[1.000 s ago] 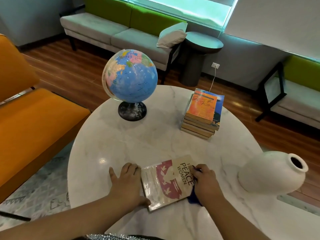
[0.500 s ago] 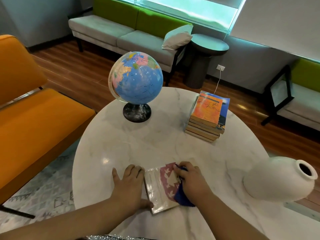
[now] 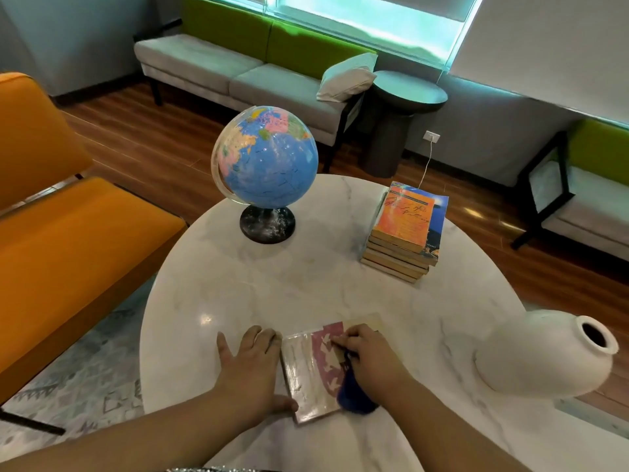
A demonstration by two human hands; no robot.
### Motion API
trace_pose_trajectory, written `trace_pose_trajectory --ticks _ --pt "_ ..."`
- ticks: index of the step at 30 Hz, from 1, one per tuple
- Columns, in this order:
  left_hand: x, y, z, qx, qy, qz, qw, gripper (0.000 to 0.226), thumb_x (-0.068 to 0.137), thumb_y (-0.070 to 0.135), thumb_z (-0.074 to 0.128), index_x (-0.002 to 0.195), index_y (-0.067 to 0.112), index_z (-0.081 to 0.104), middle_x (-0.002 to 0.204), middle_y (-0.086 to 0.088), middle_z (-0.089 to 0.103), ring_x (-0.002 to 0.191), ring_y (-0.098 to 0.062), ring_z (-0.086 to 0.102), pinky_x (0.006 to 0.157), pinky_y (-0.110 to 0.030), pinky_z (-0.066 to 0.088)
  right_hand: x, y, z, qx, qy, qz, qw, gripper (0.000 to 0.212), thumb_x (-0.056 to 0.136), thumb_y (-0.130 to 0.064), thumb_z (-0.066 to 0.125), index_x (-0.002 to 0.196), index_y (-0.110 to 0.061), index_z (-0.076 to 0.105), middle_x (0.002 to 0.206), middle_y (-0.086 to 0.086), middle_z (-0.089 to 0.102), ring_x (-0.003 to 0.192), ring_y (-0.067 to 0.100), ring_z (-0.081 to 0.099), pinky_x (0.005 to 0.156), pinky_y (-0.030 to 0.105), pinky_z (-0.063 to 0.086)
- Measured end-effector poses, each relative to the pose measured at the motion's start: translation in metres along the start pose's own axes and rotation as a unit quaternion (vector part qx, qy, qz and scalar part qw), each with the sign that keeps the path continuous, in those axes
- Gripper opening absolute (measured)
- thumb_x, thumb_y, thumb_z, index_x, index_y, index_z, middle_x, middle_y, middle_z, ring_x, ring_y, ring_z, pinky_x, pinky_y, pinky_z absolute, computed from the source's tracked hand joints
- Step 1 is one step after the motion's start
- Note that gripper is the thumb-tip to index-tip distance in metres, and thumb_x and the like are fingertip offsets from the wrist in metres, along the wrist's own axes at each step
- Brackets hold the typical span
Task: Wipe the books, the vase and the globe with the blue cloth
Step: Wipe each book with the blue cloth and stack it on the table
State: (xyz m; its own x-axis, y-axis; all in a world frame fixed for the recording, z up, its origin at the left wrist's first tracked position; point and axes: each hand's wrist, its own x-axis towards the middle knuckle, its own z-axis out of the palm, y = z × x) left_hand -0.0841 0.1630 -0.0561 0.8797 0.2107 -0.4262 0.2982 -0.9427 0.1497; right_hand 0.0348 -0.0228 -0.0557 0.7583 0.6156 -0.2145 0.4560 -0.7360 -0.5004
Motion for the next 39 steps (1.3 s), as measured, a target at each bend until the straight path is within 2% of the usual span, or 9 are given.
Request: trace_pose_trajectory --ticks 6,11,13,17,23,27,30,34,39 --pt "0.001 0.0 0.0 -0.008 0.0 -0.002 1.0 0.114 0.07 0.076 0.057 0.153 0.02 0.004 0.159 0.006 0.003 0.147 -0.02 -0.006 0.109 -0.067 -0.006 -0.001 -0.022 -0.04 0.119 0.211 -0.025 0.97 0.064 0.085 0.001 0.06 0.139 -0.028 0.043 0.109 -0.013 0.042 0.102 -0.007 0.044 0.093 -0.005 0.025" --pt "0.002 0.0 0.002 -0.013 -0.001 0.0 1.0 0.115 0.069 0.076 0.057 0.153 0.019 0.003 0.159 0.007 0.003 0.147 -0.02 -0.006 0.11 -0.067 -0.005 -0.024 -0.01 -0.023 -0.014 0.084 0.003 0.996 0.032 0.082 -0.031 0.07 0.113 -0.03 0.064 0.103 -0.014 0.037 0.102 0.005 0.038 0.1 0.023 0.04" --pt "0.002 0.001 0.002 -0.013 -0.002 0.001 1.0 0.115 0.069 0.076 0.057 0.153 0.018 0.003 0.159 0.006 0.003 0.147 -0.02 -0.006 0.11 -0.067 -0.005 -0.027 -0.004 -0.015 -0.027 0.075 0.01 0.997 0.045 0.082 -0.042 0.068 0.123 -0.03 0.056 0.12 -0.013 0.033 0.115 0.007 0.032 0.106 0.018 0.031" --pt "0.002 0.001 0.0 -0.009 -0.003 0.004 1.0 0.115 0.068 0.076 0.058 0.153 0.019 0.005 0.159 0.005 0.004 0.147 -0.02 -0.004 0.11 -0.066 -0.003 -0.016 -0.01 0.005 -0.059 0.01 -0.015 0.998 0.07 0.09 -0.04 0.054 0.151 -0.031 0.02 0.159 -0.011 0.009 0.146 0.012 0.004 0.116 0.023 0.005" --pt "0.003 -0.001 -0.004 -0.011 -0.036 0.005 0.999 0.121 0.063 0.073 0.064 0.153 0.02 0.004 0.159 0.006 0.003 0.146 -0.021 -0.004 0.11 -0.066 -0.002 -0.034 -0.024 0.034 -0.055 -0.124 -0.193 0.972 0.058 0.086 -0.021 0.056 0.142 -0.026 0.044 0.153 -0.013 0.031 0.137 0.0 0.016 0.114 0.017 -0.004" --pt "0.002 -0.005 -0.007 -0.008 -0.051 0.011 0.999 0.121 0.065 0.068 0.068 0.153 0.02 0.0 0.159 0.006 0.0 0.147 -0.022 -0.008 0.11 -0.065 -0.004 -0.014 -0.006 0.021 -0.102 -0.027 -0.147 0.984 0.052 0.084 -0.034 0.057 0.136 -0.034 0.051 0.145 -0.016 0.042 0.131 0.013 0.035 0.114 0.032 0.024" --pt "0.002 -0.005 -0.008 -0.002 -0.049 0.008 0.999 0.118 0.067 0.066 0.067 0.153 0.02 0.0 0.159 0.005 0.0 0.147 -0.022 -0.007 0.11 -0.065 -0.003 -0.011 -0.017 0.027 -0.164 -0.063 -0.144 0.974 0.056 0.09 -0.034 0.055 0.144 -0.035 0.038 0.151 -0.019 0.03 0.136 0.015 0.023 0.114 0.037 0.019" --pt "0.003 -0.003 -0.007 -0.008 -0.037 0.012 0.999 0.11 0.071 0.065 0.061 0.153 0.02 0.003 0.158 0.005 0.003 0.146 -0.022 -0.005 0.11 -0.065 -0.002 -0.034 -0.012 0.038 -0.118 -0.143 -0.243 0.952 0.045 0.09 -0.029 0.055 0.134 -0.037 0.052 0.143 -0.022 0.042 0.132 0.015 0.03 0.111 0.036 0.022" --pt "0.005 -0.009 -0.005 -0.02 -0.037 0.015 0.999 0.099 0.078 0.055 0.06 0.153 0.023 0.005 0.159 0.006 0.002 0.146 -0.021 -0.006 0.109 -0.066 -0.004 -0.032 0.027 0.014 -0.09 -0.03 -0.144 0.985 0.045 0.086 -0.03 0.049 0.129 -0.038 0.057 0.137 -0.025 0.046 0.124 0.012 0.035 0.111 0.024 0.024"
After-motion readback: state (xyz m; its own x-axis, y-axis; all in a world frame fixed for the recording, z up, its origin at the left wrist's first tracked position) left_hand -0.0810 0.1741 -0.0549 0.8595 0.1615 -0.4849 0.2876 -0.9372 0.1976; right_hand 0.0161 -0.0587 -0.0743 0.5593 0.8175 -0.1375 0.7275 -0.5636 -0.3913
